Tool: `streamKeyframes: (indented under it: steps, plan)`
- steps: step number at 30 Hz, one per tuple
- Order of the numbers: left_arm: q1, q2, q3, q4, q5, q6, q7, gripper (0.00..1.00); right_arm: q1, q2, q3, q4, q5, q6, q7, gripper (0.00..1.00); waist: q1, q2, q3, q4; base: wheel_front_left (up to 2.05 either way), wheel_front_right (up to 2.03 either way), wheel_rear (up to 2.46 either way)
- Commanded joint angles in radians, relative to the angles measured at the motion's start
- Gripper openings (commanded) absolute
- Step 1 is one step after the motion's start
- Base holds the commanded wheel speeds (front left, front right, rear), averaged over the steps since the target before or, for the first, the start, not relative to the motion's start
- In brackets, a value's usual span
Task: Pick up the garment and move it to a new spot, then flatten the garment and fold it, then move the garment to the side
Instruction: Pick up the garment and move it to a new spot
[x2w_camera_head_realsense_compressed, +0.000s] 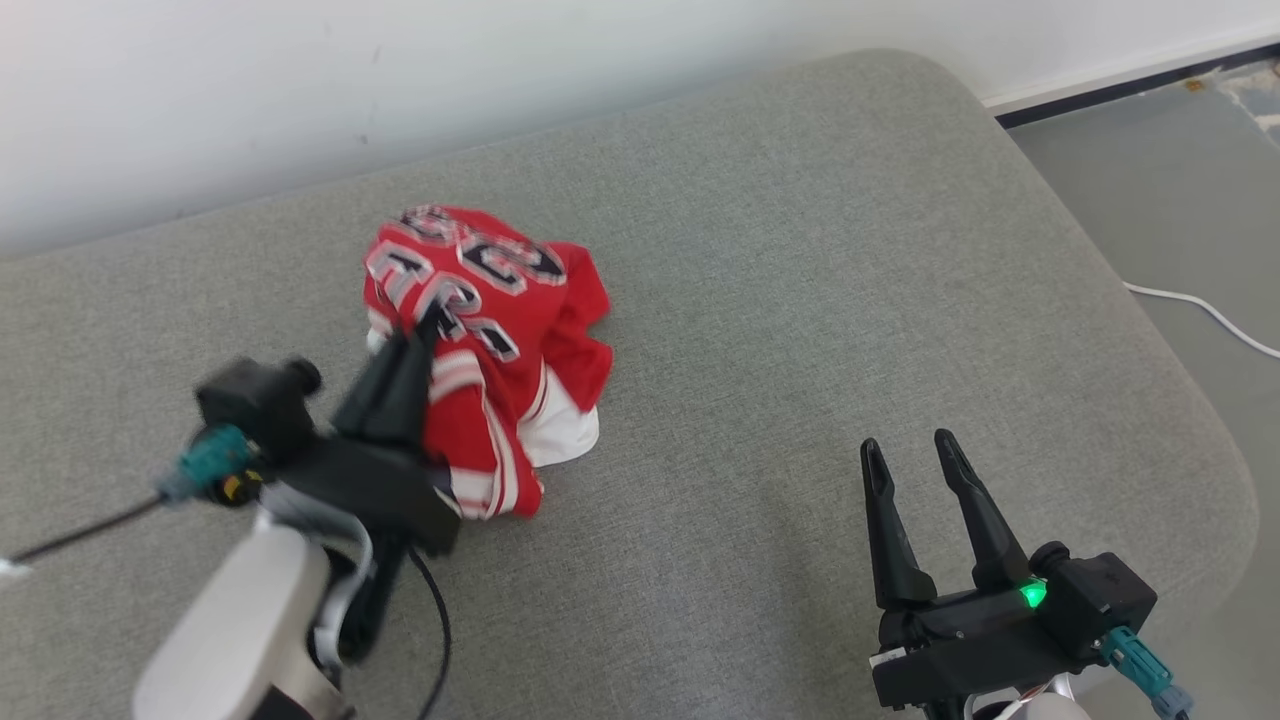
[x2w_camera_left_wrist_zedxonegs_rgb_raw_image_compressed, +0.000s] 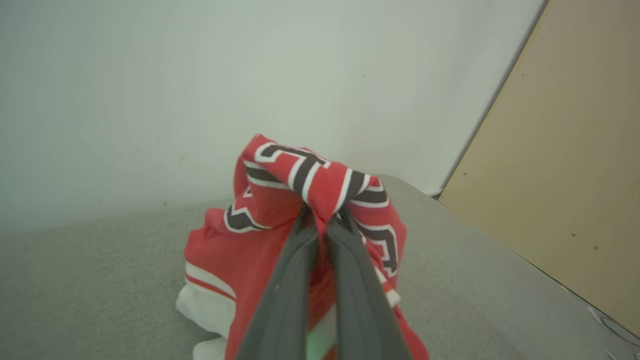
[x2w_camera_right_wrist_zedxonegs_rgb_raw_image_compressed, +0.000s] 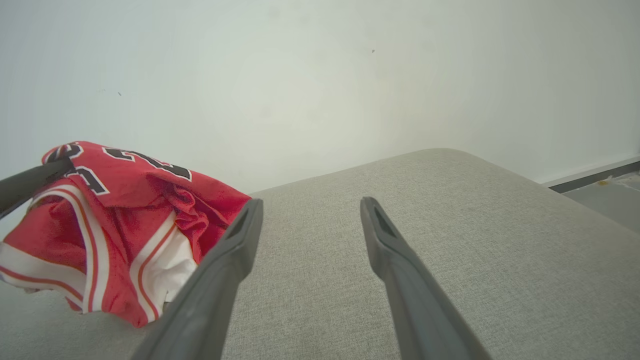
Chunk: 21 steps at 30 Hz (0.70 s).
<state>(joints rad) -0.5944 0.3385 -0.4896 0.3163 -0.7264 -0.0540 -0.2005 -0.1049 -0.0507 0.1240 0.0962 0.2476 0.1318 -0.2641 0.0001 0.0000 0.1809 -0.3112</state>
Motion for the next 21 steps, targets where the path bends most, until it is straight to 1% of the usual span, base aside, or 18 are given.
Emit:
streamKeyframes:
  steps: [1,4,8,9,10,11,12,16,18,21]
  plan:
    - [0.024,-0.016,-0.017,0.041,0.003,-0.011,-0.011,0.00,-0.007,0.001,0.003,0.000,0.009,-0.002,-0.001,1.00,-0.0001,0.0000,0.006,-0.003,0.00,0.00,0.00]
    - [0.040,-0.029,-0.066,0.153,0.038,-0.029,-0.023,0.00,-0.013,0.001,0.010,0.003,0.014,-0.002,-0.001,1.00,-0.0001,0.0000,0.011,-0.006,0.00,0.00,0.00]
    - [0.043,-0.068,-0.102,0.269,0.035,-0.052,-0.038,0.00,-0.010,0.001,0.008,0.004,0.017,-0.002,-0.001,1.00,-0.0001,0.0000,0.010,-0.002,0.00,0.00,0.00]
    - [0.036,-0.076,-0.108,0.282,0.039,-0.053,-0.042,0.05,-0.008,0.001,0.005,0.004,0.017,-0.002,-0.001,1.00,-0.0001,0.0000,0.008,0.002,0.00,0.00,0.00]
    - [0.031,-0.085,-0.110,0.290,0.039,-0.058,-0.047,0.46,-0.004,0.001,0.000,0.004,0.017,-0.002,-0.001,1.00,-0.0001,0.0000,0.006,0.008,0.00,0.00,0.00]
    - [0.027,-0.092,-0.111,0.295,0.042,-0.060,-0.051,0.84,-0.002,0.001,-0.001,0.004,0.017,-0.002,0.000,1.00,-0.0001,0.0000,0.004,0.014,0.00,0.00,0.00]
    - [0.022,-0.099,-0.110,0.295,0.045,-0.061,-0.055,1.00,0.001,0.001,-0.003,0.005,0.017,-0.002,-0.001,1.00,-0.0001,0.0000,0.000,0.021,0.00,0.00,0.00]
    - [0.015,-0.109,-0.094,0.256,0.065,-0.066,-0.064,1.00,0.011,0.001,-0.009,0.006,0.012,-0.002,-0.001,1.00,-0.0001,0.0000,-0.019,0.054,0.00,0.00,0.00]
    - [0.021,-0.104,-0.068,0.211,0.071,-0.067,-0.065,1.00,0.015,0.001,-0.014,0.007,0.013,-0.002,0.000,1.00,-0.0001,0.0000,-0.029,0.071,0.00,0.00,0.00]
    - [0.061,-0.084,-0.018,0.133,0.087,-0.056,-0.065,1.00,0.018,0.001,-0.016,-0.002,0.012,-0.002,0.000,1.00,-0.0001,0.0000,-0.041,0.096,0.00,0.00,0.00]
